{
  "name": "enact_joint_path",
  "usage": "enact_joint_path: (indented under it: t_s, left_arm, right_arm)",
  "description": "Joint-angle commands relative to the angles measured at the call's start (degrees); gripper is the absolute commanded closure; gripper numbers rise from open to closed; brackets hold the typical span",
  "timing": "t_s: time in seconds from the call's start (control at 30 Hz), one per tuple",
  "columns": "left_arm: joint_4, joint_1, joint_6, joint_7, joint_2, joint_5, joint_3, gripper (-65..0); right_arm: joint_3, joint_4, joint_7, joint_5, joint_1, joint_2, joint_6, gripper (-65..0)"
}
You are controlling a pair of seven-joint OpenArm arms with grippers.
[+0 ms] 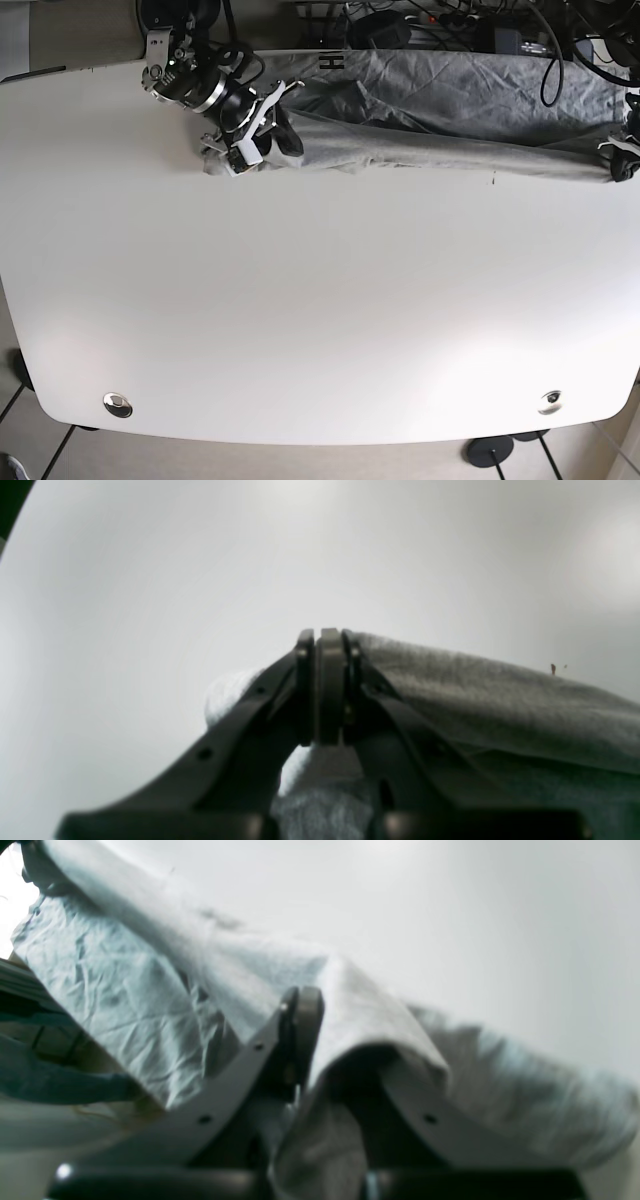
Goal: Fold the T-shirt properly
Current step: 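Hold the folded edge with both grippers and fold it over again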
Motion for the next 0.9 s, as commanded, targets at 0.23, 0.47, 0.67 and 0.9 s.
enact_joint_path:
  t_s: [0.23, 0.47, 0.67, 0.9]
  left_arm:
    - [1.7, 7.62, 0.21, 2.16, -1.65, -0.41, -5.71, 0.0]
    - [1.61, 10.17, 0.21, 2.16, -2.09, 3.9, -1.41, -3.5]
    - [2.23, 10.17, 0.21, 2.16, -1.74, 5.57, -1.14, -44.4]
    - [7.68, 15.97, 0.21, 2.16, -1.12, 1.35, -1.23, -34.0]
  right_arm:
    - [1.77, 0.58, 1.07, 6.28, -6.81, 0.44, 0.23, -1.9]
    - [1.85, -1.71, 1.33, 2.15, -8.22, 1.41, 0.23, -9.7]
    - [1.41, 1.37, 1.68, 0.83, -8.57, 1.23, 0.67, -51.5]
    - [-2.98, -1.09, 6.08, 9.36, -3.82, 1.59, 0.84, -51.4]
